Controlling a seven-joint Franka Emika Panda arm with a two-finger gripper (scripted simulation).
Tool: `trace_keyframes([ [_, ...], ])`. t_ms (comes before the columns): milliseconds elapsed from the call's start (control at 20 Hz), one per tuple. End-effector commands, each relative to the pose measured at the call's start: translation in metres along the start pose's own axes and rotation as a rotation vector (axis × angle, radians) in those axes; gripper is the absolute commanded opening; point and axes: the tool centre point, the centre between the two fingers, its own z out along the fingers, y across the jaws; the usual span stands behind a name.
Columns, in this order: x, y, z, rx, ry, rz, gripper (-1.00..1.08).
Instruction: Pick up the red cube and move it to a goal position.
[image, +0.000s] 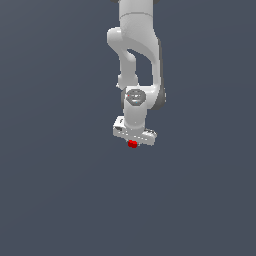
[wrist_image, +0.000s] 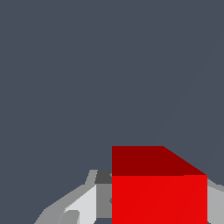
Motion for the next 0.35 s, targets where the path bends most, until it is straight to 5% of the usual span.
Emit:
trace_keyframes([
  [0,-0.0100,-0.0071,-0.0031,0.000,0.001,0.001,-1.00],
  [300,-0.0196,-0.0146,-0.0058,0.000,0.001,0.001,-1.00],
])
